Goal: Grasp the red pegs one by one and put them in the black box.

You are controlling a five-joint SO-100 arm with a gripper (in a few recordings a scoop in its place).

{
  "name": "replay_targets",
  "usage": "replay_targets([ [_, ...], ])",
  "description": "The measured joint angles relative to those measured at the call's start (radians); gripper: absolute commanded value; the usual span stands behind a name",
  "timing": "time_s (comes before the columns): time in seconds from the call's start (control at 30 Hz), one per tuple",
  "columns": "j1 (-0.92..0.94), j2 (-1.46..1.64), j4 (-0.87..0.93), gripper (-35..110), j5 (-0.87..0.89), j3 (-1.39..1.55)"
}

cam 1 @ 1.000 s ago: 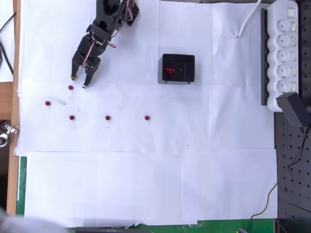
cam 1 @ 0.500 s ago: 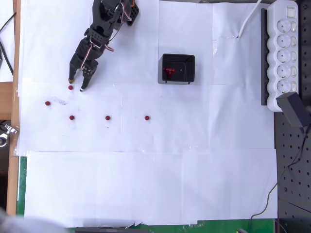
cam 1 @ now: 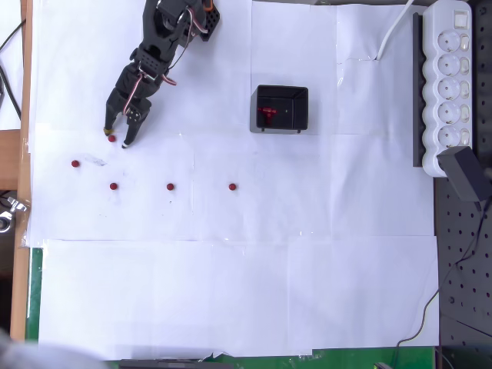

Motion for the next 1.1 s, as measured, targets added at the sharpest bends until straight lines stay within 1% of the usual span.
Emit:
replay_targets([
  [0.37,0.009,0.012,-0.017,17,-0.003,0.011],
  [0.67,0.012,0.015,-0.017,10,-0.003,0.015],
  [0.9,0.012,0.015,-0.012,0,-0.012,0.015],
  [1.1,0.012,0.006,0.031,0,-0.018,0.037],
])
